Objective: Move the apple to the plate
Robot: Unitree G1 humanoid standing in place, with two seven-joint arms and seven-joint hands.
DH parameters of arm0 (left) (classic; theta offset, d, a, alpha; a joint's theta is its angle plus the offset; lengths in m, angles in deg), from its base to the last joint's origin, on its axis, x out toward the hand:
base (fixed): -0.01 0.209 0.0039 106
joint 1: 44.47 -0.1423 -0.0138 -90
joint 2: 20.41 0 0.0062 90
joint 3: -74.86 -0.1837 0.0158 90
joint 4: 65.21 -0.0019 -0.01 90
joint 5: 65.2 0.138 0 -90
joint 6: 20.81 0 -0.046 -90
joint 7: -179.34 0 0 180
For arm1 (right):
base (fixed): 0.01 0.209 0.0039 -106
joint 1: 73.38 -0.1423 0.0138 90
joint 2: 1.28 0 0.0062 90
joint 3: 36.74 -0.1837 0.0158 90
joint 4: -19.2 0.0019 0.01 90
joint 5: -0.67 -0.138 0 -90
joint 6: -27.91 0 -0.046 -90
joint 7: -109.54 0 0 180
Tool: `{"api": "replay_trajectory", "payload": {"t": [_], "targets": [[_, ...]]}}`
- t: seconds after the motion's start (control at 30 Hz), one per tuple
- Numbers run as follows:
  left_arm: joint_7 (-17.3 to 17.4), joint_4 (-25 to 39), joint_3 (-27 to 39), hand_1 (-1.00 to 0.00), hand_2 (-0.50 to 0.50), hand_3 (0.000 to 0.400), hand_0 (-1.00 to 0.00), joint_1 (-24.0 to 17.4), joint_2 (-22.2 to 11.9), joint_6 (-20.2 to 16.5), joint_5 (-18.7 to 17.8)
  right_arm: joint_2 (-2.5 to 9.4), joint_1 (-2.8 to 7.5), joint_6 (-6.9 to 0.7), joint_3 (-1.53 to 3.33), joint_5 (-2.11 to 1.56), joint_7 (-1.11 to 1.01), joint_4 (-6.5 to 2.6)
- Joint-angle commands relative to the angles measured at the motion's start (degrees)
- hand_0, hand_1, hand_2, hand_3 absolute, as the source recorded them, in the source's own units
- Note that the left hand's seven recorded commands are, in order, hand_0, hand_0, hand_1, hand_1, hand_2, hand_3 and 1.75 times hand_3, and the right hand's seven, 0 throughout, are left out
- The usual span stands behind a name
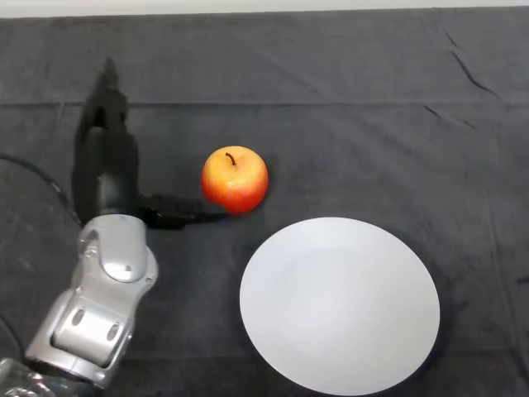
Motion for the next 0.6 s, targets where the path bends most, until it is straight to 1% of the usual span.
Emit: {"api": "replay_trajectory", "payload": {"t": [0.03,0.2,0.4,0.6], "targets": [[0.41,-2.36,-1.30,0.00,0.00,0.000,0.00,2.94,0.70,0.30,-0.81,-0.16,1.09,-0.12,-0.56,-1.64,0.37,1.89],[0.95,-5.15,-3.62,0.00,0.00,0.000,0.00,4.72,1.28,0.25,-1.70,-0.18,1.08,-0.13,-0.56,-1.65,0.36,1.86],[1.86,-8.64,-6.01,0.00,0.00,0.000,0.00,7.74,2.07,-0.22,-2.99,-0.21,1.06,-0.13,-0.57,-1.66,0.35,1.81],[2.47,-12.04,-7.88,0.00,0.00,0.000,0.00,10.58,2.87,0.05,-4.16,-0.24,1.03,-0.14,-0.57,-1.68,0.33,1.74]]}}
